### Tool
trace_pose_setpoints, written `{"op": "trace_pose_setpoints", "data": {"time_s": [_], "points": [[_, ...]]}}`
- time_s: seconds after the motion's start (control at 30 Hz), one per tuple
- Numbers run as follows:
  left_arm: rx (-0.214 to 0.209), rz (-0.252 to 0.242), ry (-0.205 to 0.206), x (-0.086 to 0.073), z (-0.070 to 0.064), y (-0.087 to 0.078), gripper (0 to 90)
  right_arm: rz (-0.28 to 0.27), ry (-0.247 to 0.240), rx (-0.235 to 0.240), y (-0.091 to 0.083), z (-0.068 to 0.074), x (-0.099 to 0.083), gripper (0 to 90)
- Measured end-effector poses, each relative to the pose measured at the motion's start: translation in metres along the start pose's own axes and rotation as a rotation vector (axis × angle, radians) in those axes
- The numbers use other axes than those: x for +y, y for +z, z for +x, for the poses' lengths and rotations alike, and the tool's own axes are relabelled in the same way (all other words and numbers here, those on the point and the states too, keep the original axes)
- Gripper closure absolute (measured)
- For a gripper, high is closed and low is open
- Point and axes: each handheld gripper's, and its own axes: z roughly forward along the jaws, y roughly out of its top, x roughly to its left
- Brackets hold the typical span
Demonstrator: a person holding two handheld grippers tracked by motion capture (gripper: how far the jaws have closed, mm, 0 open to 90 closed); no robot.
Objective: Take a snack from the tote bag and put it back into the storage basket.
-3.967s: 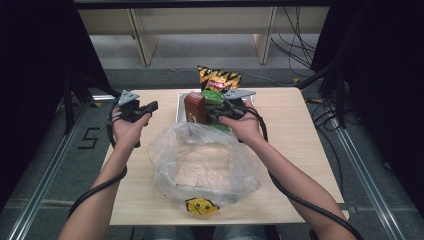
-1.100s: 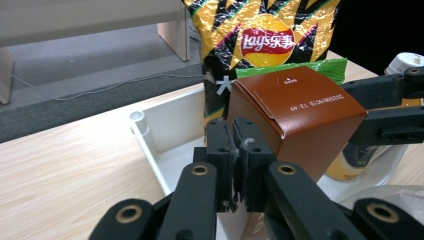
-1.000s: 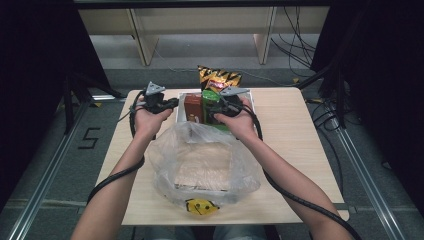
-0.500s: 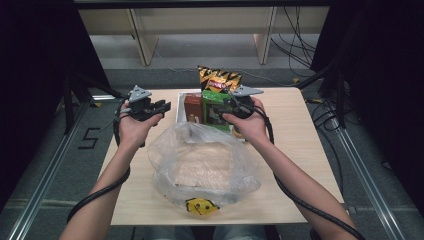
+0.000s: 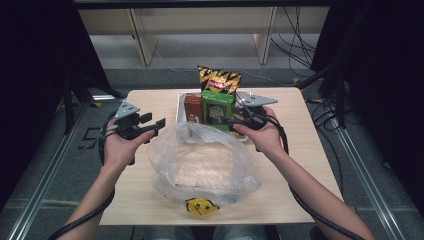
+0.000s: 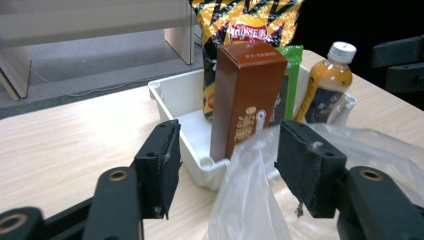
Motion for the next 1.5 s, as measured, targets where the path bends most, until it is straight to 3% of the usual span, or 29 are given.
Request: {"op": "trace_pose_setpoints", "data": {"time_s": [0.13,0.17,0.53,0.7,0.77,0.83,1.03,1.07,1.13,1.17,1.27,1.3,1.47,1.5], "points": [[-0.004,-0.008,-0.008,-0.012,-0.002,-0.012,38.9,0.008,0.012,0.005,-0.01,0.001,-0.007,40.0],[-0.001,-0.01,-0.011,-0.015,-0.002,-0.015,38.5,-0.012,0.002,-0.003,-0.011,0.0,-0.009,39.5],[-0.015,-0.007,-0.035,-0.049,-0.001,-0.046,36.6,0.031,0.04,0.013,-0.033,-0.001,-0.037,36.1],[-0.002,-0.007,-0.056,-0.066,0.003,-0.057,36.8,0.048,0.043,0.001,-0.042,-0.003,-0.046,35.7],[-0.001,-0.018,-0.06,-0.072,0.003,-0.059,36.9,0.048,0.022,-0.005,-0.045,-0.005,-0.049,35.6],[0.009,-0.019,-0.065,-0.078,0.003,-0.064,36.9,0.041,0.041,0.002,-0.047,-0.003,-0.055,35.5],[0.019,-0.042,-0.086,-0.094,0.0,-0.072,36.8,0.059,0.07,0.001,-0.052,0.001,-0.072,35.4],[0.018,-0.033,-0.087,-0.098,-0.001,-0.072,36.8,0.05,0.085,0.008,-0.052,0.001,-0.074,35.5],[0.017,-0.022,-0.088,-0.108,-0.003,-0.072,36.8,0.059,0.058,0.011,-0.052,-0.001,-0.079,36.5],[0.019,-0.02,-0.093,-0.112,-0.005,-0.073,36.9,0.084,0.08,0.017,-0.054,0.002,-0.082,37.6],[0.025,-0.014,-0.102,-0.125,-0.008,-0.073,36.9,0.089,0.085,0.025,-0.053,0.003,-0.087,37.7],[0.03,-0.015,-0.1,-0.128,-0.008,-0.073,37.0,0.079,0.074,0.047,-0.052,0.002,-0.089,37.8],[0.074,-0.041,-0.068,-0.14,-0.012,-0.075,37.1,0.07,0.086,0.046,-0.057,0.007,-0.095,37.8],[0.08,-0.047,-0.069,-0.142,-0.013,-0.075,37.2,0.046,0.086,0.051,-0.057,0.007,-0.097,38.3]]}}
